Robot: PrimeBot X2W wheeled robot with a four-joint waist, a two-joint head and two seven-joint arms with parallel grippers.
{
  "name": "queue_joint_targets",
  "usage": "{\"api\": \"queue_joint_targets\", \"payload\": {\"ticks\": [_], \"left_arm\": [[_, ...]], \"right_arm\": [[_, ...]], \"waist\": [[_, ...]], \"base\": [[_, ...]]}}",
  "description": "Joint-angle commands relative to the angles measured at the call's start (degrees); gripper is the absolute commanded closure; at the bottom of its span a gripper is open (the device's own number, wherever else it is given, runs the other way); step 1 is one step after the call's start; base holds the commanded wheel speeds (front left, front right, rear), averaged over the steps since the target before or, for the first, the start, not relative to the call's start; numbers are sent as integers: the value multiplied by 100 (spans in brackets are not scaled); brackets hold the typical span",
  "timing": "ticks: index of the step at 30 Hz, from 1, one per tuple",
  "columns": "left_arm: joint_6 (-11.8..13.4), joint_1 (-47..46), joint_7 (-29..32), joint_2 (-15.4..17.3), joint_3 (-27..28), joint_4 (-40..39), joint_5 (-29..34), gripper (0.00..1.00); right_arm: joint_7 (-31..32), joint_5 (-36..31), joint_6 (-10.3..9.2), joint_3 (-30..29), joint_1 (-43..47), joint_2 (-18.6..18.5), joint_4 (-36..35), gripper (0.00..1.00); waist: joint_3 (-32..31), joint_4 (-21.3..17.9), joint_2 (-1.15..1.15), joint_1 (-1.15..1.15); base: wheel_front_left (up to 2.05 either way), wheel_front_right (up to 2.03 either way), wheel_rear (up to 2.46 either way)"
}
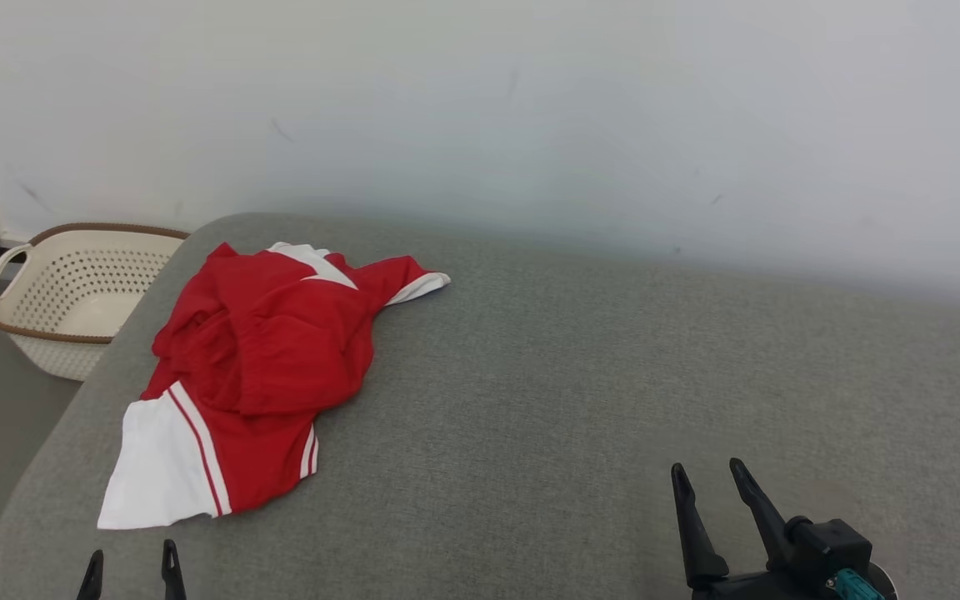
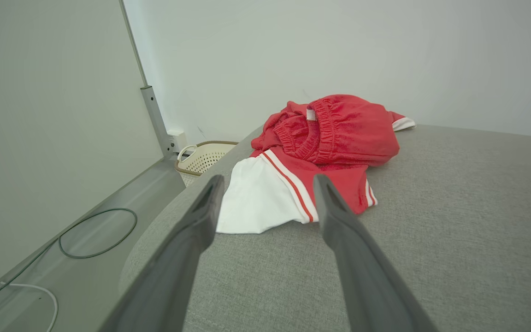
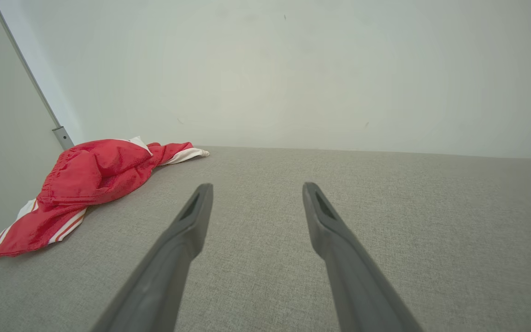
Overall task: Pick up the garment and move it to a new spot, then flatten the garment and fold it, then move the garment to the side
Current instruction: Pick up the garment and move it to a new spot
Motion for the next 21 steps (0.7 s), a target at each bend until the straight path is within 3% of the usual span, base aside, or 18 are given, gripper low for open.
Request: {"api": "queue_joint_targets", "payload": {"ticks": [1,11,21], "left_arm": [[15,108,-14,38,9,-20,5,0],[77,177,7,80,-2,-97,-27,0],[93,214,6,69,37,-137,-151,0]], "right_arm": [[-17,34,3,39,32,17,11,0],[-17,57,3,140,4,39,3,0],[-17,70,3,223,-32,46,35,0]], "waist": [[-19,318,0,0],[-55,772,0,0],[-43,787,0,0]], "base": [[0,0,0],[0,0,0],[0,0,0]]}}
